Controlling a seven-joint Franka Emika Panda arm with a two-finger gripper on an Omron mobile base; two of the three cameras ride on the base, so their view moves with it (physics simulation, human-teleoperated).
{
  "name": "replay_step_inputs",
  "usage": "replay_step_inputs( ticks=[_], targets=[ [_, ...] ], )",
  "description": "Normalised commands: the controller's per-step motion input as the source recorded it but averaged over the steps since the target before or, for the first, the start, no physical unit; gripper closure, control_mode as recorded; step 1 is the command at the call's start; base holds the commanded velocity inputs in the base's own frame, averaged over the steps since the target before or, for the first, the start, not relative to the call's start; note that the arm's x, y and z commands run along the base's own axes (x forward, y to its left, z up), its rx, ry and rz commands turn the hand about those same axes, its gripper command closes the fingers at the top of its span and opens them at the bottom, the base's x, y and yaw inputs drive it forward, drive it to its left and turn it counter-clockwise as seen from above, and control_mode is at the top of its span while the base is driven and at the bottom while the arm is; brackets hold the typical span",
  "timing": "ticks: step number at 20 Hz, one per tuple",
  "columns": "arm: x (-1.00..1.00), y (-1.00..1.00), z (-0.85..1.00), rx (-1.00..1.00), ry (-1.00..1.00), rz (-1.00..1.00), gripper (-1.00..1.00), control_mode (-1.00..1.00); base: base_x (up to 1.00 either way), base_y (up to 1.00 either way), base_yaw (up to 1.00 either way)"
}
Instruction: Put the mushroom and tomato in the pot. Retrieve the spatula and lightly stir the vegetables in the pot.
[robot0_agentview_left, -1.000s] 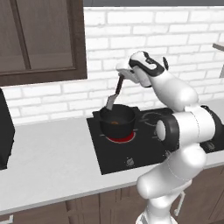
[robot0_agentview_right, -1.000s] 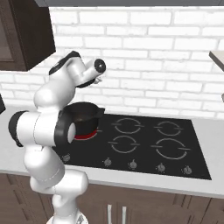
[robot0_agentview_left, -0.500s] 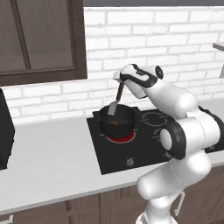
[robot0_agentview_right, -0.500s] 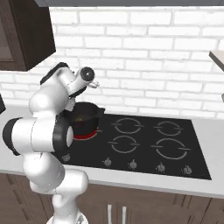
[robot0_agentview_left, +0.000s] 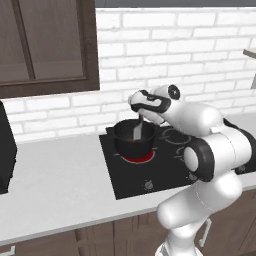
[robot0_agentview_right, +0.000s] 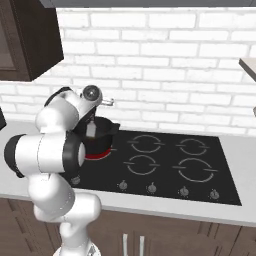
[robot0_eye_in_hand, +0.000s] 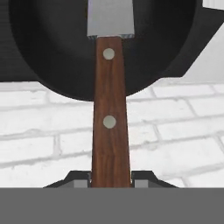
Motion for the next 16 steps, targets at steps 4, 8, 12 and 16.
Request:
replay_step_inputs(
  ticks=[4, 8, 12, 16],
  targets=[
    [0.04, -0.01, -0.54, -0.12, -0.17, 0.0, 1.0, -1.0, 0.0, 0.0, 0.0],
    [0.13, 0.0, -0.58, -0.04, -0.12, 0.0, 1.0, -1.0, 0.0, 0.0, 0.0],
    [0.15, -0.1, -0.57, 0.0, -0.04, 0.0, 1.0, -1.0, 0.0, 0.0, 0.0],
    [0.05, -0.13, -0.48, 0.0, 0.0, 0.0, 1.0, -1.0, 0.0, 0.0, 0.0]
  ],
)
